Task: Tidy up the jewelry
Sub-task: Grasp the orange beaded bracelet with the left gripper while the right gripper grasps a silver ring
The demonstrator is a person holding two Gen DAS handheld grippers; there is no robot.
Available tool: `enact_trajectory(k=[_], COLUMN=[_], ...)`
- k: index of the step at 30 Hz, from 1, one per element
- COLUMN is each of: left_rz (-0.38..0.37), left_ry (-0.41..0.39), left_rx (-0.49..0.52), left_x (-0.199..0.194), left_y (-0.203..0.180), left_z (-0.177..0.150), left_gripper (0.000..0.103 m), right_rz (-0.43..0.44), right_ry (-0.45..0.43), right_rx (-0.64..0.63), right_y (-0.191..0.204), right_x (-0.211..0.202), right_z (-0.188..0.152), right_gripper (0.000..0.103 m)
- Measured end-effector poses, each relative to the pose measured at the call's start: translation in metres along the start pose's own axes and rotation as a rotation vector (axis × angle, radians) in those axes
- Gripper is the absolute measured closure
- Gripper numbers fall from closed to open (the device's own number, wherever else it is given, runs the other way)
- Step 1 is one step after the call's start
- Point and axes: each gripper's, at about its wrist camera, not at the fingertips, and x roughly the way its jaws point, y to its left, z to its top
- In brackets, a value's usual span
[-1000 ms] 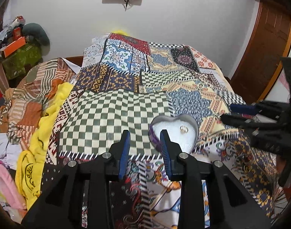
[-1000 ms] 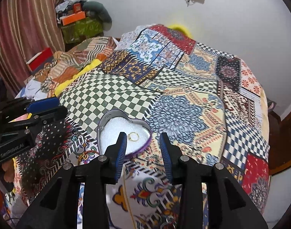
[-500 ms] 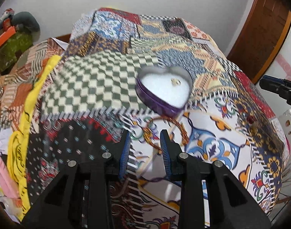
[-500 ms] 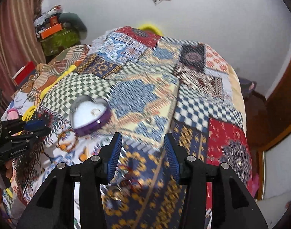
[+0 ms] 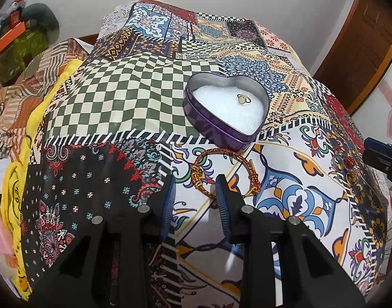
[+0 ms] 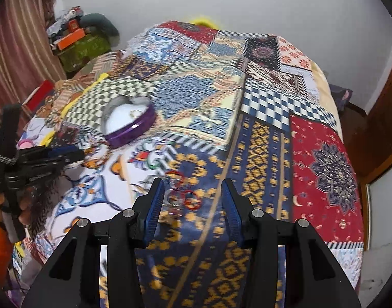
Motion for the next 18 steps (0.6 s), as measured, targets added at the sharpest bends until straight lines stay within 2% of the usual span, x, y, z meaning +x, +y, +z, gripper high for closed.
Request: enact_trajectory(k=[5, 8, 9, 13, 18], left_rz=[0.033, 0.043, 0.051, 0.054, 0.036], left_ry=[0.008, 0.006, 0.006, 0.0, -0.015], left_rx=[0.026, 0.027, 0.027, 0.031, 0.024], left_x=[0.012, 0.016, 0.017, 0.014, 0.003], left_y=[-0.006, -0.006, -0.005, -0.004, -0.004], left_z=[0.001, 0.002, 0.002, 0.001, -0.006], left_gripper=[0.079, 0.089, 0.095, 0.097, 0.098], right_rz=[0.032, 0.046, 0.05, 0.056, 0.075], right_ry=[-0.001, 0.01, 0.013, 0.023, 0.051], right_rx=[-0.025, -0.038, -0.042, -0.064, -0.066], right_y=[0.015, 0.021, 0.023, 0.027, 0.028], right_x=[0.007, 0.011, 0.012, 0.015, 0.022], right_z=[0.001, -0.001, -0.001, -0.003, -0.002], right_gripper=[0.061, 0.061, 0.061, 0.062, 0.07])
